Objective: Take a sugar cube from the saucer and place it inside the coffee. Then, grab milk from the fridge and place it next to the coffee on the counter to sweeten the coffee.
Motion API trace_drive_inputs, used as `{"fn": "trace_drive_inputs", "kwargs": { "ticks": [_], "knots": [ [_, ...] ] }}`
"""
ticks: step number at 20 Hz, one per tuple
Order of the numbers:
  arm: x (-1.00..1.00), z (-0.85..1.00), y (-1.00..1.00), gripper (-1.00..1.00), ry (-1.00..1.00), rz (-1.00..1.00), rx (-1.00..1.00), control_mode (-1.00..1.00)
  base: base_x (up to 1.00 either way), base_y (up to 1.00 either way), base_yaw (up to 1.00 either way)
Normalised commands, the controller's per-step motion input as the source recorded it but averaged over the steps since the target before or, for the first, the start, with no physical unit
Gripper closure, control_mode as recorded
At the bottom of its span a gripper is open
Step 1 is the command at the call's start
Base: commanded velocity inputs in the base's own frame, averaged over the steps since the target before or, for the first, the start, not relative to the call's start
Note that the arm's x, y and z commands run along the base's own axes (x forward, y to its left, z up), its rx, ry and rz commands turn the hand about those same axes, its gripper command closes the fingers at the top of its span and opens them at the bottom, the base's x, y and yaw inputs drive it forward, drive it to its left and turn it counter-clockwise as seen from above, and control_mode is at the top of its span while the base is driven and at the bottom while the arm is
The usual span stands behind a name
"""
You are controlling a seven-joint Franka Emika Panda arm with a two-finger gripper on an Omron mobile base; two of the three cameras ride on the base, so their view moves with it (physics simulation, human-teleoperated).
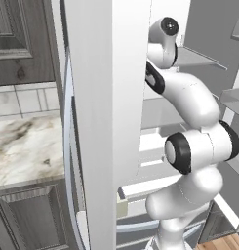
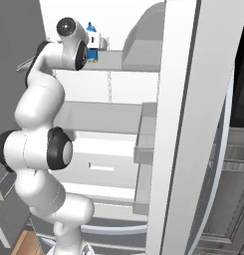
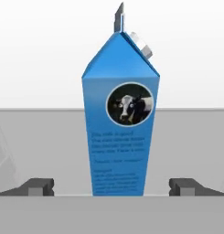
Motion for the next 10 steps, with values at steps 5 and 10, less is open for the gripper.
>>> {"fn": "trace_drive_inputs", "kwargs": {
  "ticks": [5,10],
  "knots": [
    [0.32,0.00,0.00,-1.00,0.00,0.00,0.00,-1.00,0.00,0.00,0.00],
    [0.33,0.00,0.00,-1.00,0.00,0.00,0.00,-1.00,0.00,0.00,0.00]
  ]
}}
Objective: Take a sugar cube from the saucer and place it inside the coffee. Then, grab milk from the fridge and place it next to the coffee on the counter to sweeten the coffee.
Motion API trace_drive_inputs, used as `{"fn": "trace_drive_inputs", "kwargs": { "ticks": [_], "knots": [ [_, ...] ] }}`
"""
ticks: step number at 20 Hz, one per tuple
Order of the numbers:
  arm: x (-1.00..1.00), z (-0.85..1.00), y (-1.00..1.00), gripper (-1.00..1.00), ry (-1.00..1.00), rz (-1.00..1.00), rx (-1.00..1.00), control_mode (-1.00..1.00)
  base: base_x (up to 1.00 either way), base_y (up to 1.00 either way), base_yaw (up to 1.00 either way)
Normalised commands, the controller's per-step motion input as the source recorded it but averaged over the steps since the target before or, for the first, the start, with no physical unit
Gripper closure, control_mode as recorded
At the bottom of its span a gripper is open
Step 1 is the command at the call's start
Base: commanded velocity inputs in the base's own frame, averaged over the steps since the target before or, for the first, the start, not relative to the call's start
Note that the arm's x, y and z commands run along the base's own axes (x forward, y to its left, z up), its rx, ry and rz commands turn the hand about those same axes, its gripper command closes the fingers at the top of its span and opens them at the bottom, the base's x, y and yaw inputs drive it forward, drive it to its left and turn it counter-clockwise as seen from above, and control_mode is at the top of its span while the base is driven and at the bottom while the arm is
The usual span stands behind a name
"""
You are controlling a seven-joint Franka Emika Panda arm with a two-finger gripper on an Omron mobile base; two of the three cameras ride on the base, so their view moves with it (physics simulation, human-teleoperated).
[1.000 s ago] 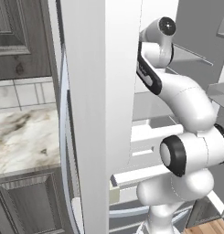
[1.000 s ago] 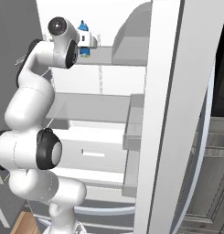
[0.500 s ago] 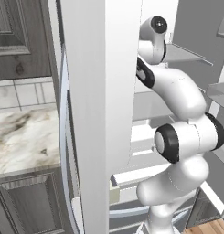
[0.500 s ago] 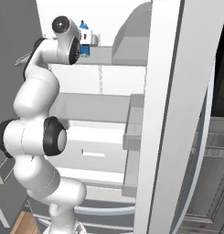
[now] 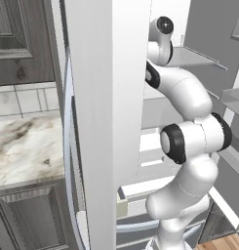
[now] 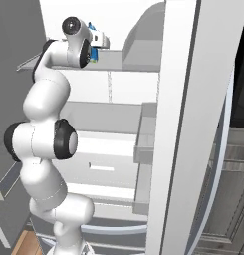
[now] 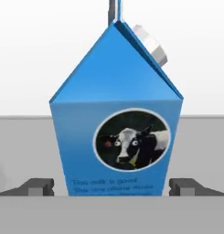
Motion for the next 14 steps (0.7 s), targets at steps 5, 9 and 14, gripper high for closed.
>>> {"fn": "trace_drive_inputs", "kwargs": {
  "ticks": [5,9,14],
  "knots": [
    [0.31,0.00,0.00,-1.00,0.00,0.00,0.00,-1.00,0.00,0.00,0.00],
    [0.05,0.00,0.00,1.00,0.00,0.00,0.00,-1.00,0.00,0.00,0.00],
    [-0.08,0.00,0.00,1.00,0.00,0.00,0.00,-1.00,0.00,0.00,0.00]
  ]
}}
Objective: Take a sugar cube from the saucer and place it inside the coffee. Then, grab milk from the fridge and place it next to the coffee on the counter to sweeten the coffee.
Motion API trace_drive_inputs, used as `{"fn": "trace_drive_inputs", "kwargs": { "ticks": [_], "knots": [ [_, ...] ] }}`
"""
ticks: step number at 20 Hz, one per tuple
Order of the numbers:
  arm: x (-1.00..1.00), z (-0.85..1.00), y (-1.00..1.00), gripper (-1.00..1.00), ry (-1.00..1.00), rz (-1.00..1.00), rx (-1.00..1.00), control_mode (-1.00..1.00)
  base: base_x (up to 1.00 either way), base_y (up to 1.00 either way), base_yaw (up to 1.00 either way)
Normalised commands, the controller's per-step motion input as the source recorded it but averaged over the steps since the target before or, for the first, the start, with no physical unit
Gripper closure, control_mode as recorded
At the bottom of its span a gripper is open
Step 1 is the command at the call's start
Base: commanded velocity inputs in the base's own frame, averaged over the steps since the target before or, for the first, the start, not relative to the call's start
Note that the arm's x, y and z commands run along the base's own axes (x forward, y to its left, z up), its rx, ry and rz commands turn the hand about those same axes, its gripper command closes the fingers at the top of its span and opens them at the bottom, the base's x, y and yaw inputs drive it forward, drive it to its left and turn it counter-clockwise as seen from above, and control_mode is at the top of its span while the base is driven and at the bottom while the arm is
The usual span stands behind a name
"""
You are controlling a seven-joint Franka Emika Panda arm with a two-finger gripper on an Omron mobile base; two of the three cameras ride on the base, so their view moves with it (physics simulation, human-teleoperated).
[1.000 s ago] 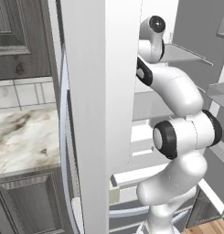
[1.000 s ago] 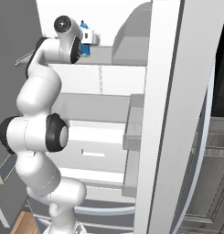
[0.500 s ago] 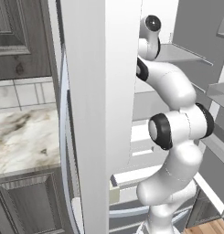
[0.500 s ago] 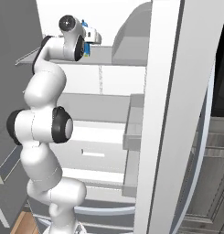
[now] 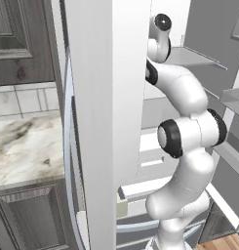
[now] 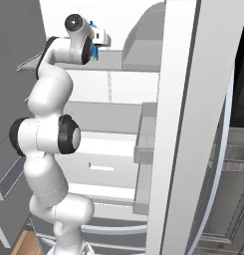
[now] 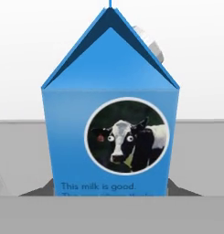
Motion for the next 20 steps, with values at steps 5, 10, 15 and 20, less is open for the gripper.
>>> {"fn": "trace_drive_inputs", "kwargs": {
  "ticks": [5,10,15,20],
  "knots": [
    [-0.93,0.01,-0.03,1.00,-0.18,0.00,0.00,-1.00,0.00,0.00,0.00],
    [-1.00,0.29,-0.20,1.00,-0.20,0.00,0.02,-1.00,0.00,0.00,0.00],
    [-1.00,0.33,-0.24,1.00,-0.03,0.00,0.05,-1.00,0.00,0.00,0.00],
    [-1.00,-0.08,-0.10,1.00,0.03,0.00,0.01,-1.00,0.00,0.00,0.00]
  ]
}}
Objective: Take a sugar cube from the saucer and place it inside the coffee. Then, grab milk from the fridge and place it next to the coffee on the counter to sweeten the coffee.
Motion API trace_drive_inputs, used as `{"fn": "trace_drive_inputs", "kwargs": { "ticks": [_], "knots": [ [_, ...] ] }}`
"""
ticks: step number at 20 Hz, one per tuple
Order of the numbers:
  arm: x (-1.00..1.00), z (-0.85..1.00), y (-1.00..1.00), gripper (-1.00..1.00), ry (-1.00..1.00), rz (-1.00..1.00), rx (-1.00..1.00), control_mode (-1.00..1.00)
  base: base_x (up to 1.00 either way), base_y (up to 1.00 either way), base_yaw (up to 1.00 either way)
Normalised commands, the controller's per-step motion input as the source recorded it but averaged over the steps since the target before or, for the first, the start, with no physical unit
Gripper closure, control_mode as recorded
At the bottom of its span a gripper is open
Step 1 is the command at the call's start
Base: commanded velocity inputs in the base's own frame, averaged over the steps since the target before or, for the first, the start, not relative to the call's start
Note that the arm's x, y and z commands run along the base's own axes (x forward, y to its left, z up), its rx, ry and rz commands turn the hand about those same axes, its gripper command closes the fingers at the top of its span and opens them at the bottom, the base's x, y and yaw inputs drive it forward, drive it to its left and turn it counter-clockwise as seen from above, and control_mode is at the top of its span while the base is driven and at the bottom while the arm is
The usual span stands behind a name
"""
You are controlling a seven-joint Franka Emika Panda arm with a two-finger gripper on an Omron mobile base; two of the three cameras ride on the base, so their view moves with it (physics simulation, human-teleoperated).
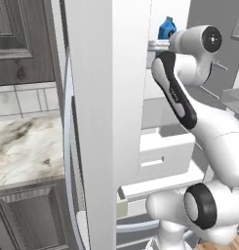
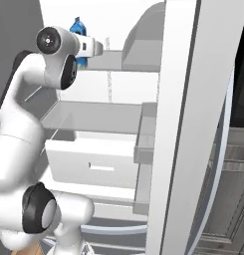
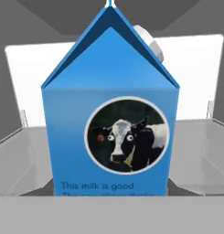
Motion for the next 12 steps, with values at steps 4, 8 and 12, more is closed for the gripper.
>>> {"fn": "trace_drive_inputs", "kwargs": {
  "ticks": [4,8,12],
  "knots": [
    [-1.00,-0.82,0.00,1.00,0.17,0.00,0.00,-1.00,0.00,0.00,0.00],
    [-1.00,-1.00,0.00,1.00,0.29,0.00,-0.01,-1.00,0.00,0.00,0.00],
    [-1.00,-0.91,-0.03,1.00,0.27,0.00,0.00,-1.00,0.00,0.00,0.00]
  ]
}}
